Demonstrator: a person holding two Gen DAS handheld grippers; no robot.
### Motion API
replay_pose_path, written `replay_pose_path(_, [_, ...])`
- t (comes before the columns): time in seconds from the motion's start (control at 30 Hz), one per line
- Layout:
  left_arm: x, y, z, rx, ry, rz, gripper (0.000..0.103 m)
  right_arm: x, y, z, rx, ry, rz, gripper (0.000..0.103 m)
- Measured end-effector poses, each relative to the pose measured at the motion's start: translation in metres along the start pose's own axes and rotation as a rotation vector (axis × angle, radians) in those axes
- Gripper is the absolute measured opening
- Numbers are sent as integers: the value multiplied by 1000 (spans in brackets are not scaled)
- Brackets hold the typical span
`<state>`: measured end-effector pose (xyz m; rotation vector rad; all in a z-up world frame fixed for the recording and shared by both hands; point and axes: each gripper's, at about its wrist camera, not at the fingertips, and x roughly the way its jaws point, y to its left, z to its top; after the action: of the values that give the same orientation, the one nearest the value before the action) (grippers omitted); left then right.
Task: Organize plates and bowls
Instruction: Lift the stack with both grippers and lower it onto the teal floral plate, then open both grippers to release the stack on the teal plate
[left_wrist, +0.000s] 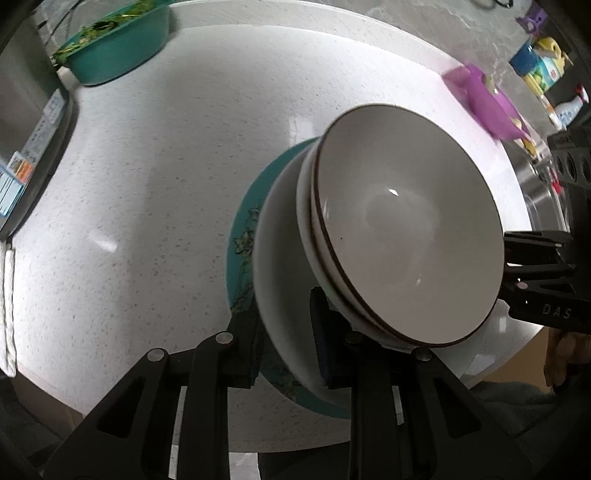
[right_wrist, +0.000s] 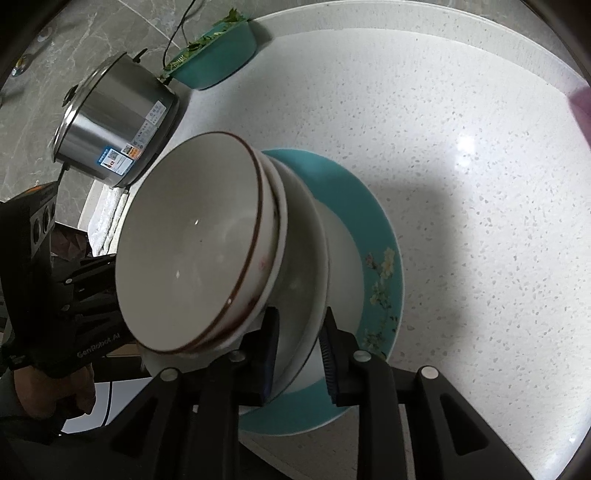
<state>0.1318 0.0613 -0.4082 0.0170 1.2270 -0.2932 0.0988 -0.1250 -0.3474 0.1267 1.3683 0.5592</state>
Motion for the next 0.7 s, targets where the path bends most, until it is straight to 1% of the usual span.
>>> replay_pose_path(0.07, [-4, 0, -3, -18, -16, 1, 28, -3, -2, -2, -7, -5, 3, 32])
replay_pose_path(0.13, [-12, -4, -7, -30, -34, 24, 30, -8, -4, -5, -16, -13, 11, 38])
replay_pose_path(0.17, [-14, -5, -8, -35, -39, 31, 33, -11, -6, -7, -24, -17, 16, 40])
replay_pose_path(0.2, [-18, -7, -11, -47, -49, 45, 42, -14, -7, -9, -30, -22, 20, 43])
replay_pose_path(0.23, [-22, -9, -13, -57, -57, 64, 49, -17, -9, -11, -33, -28, 24, 44])
replay_pose_path(0.27, [-27, -9, -16, -69, -66, 78, 58, -23, -12, -12, -35, -35, 32, 45])
replay_pose_path(0.3, [-33, -10, -19, -84, -78, 81, 62, -27, -14, -13, -33, -39, 38, 48])
replay_pose_path(0.33, [-41, -10, -23, -105, -96, 91, 62, -33, -17, -13, -33, -46, 42, 51])
replay_pose_path(0.37, [-46, -12, -25, -117, -107, 98, 66, -41, -19, -14, -35, -58, 39, 53])
replay_pose_path(0.4, [-54, -14, -29, -135, -130, 97, 78, -48, -21, -14, -35, -69, 37, 62])
replay_pose_path(0.43, [-63, -16, -31, -148, -159, 89, 83, -56, -22, -13, -34, -83, 34, 71])
replay_pose_path(0.47, [-72, -17, -34, -152, -189, 85, 92, -67, -22, -12, -31, -106, 35, 75])
replay_pose_path(0.5, [-84, -20, -35, -149, -233, 93, 98, -76, -22, -12, -30, -127, 40, 83])
replay_pose_path(0.57, [-100, -31, -35, -126, -295, 113, 101, -95, -18, -11, -33, -176, 50, 89])
replay_pose_path(0.6, [-108, -36, -32, -115, -321, 126, 101, -103, -16, -11, -30, -197, 50, 97])
replay_pose_path(0.63, [-115, -41, -30, -108, -337, 129, 102, -110, -14, -12, -26, -217, 47, 103])
replay_pose_path(0.7, [-128, -47, -25, -106, -355, 121, 102, -122, -6, -14, -26, -255, 42, 103])
